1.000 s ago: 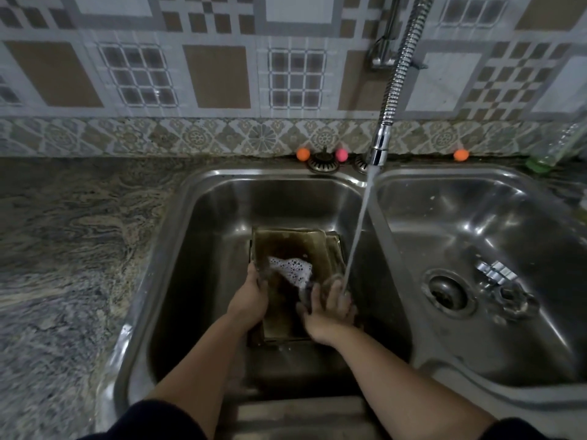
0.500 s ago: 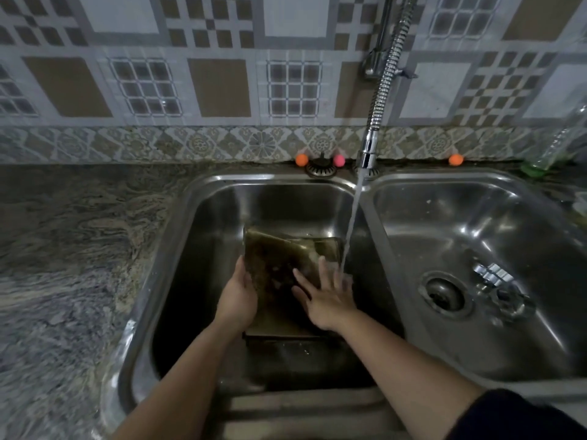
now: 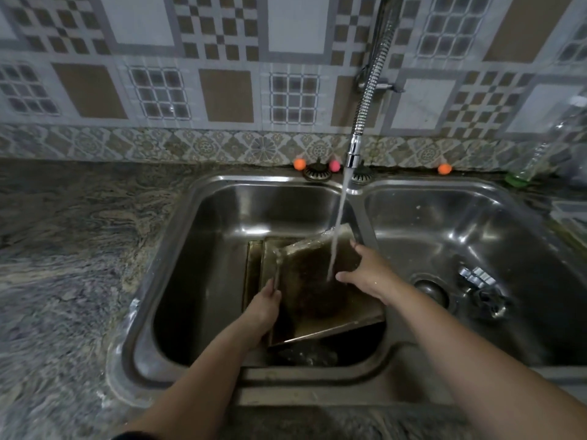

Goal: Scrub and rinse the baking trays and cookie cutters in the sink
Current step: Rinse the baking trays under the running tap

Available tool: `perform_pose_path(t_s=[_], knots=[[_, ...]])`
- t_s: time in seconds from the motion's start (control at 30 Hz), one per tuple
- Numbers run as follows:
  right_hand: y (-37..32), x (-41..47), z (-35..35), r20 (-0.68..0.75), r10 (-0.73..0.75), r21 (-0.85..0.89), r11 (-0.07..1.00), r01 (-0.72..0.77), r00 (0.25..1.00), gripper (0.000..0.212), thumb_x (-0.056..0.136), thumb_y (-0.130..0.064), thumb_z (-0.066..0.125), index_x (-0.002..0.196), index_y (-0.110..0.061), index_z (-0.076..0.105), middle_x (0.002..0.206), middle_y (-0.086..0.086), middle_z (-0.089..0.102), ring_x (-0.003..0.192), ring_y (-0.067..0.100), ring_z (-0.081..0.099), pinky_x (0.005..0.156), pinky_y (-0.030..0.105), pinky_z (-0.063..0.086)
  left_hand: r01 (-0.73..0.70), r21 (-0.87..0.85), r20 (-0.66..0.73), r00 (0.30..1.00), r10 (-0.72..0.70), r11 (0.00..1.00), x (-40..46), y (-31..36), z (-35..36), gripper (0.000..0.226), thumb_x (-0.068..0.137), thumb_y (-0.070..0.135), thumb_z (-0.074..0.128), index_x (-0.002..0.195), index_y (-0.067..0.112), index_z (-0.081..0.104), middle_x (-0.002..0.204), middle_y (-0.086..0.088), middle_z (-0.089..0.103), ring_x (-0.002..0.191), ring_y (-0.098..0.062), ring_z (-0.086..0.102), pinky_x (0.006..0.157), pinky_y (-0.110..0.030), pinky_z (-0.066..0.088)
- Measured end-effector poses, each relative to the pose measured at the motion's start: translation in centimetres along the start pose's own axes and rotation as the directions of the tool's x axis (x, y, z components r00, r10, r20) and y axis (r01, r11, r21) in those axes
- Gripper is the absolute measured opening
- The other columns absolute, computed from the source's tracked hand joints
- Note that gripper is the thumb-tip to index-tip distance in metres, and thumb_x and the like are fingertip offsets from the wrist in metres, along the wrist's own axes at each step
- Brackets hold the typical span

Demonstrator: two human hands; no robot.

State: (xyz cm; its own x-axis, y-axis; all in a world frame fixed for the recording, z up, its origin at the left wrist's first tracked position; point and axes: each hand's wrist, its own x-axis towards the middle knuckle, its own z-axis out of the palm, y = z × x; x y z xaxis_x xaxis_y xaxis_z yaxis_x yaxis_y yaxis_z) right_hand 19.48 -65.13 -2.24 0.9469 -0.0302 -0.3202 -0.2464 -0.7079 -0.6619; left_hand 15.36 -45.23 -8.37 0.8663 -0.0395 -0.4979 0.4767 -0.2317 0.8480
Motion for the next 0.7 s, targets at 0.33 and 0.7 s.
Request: perform_pose_path(t_s=[0.33, 0.7], knots=[[0.7, 0.0, -3.1, -0.161, -0.248, -0.014, 0.968, 0.249, 0.955, 0.093, 0.088, -0.028, 0.067, 0.151, -0.039, 0.000, 0.154, 0.000, 0.031, 0.139, 0.021, 0.033, 0.106, 0.030, 0.034, -0.327, -0.061, -0.210, 0.928, 0.308, 0.943, 1.3, 2.9, 3.2, 0.069, 0.097, 0.033, 0.049, 0.149, 0.045, 0.005, 0.147, 0.002, 0.040, 0.132, -0.024, 0.042, 0.109, -0.047, 0.036], [-0.1, 2.3, 0.6, -0.117, -0.181, -0.197, 0.968, 0.156, 0.976, 0.082, 0.095, -0.048, 0.046, 0.149, -0.036, -0.015, 0.161, 0.005, 0.005, 0.147, 0.032, 0.011, 0.117, 0.049, 0.019, -0.595, 0.191, -0.440, 0.659, 0.610, 0.781, 0.5, 4.6, 1.4, 0.075, 0.091, 0.013, 0.061, 0.150, 0.036, 0.020, 0.126, 0.036, 0.040, 0.113, 0.025, 0.038, 0.093, -0.002, 0.033]])
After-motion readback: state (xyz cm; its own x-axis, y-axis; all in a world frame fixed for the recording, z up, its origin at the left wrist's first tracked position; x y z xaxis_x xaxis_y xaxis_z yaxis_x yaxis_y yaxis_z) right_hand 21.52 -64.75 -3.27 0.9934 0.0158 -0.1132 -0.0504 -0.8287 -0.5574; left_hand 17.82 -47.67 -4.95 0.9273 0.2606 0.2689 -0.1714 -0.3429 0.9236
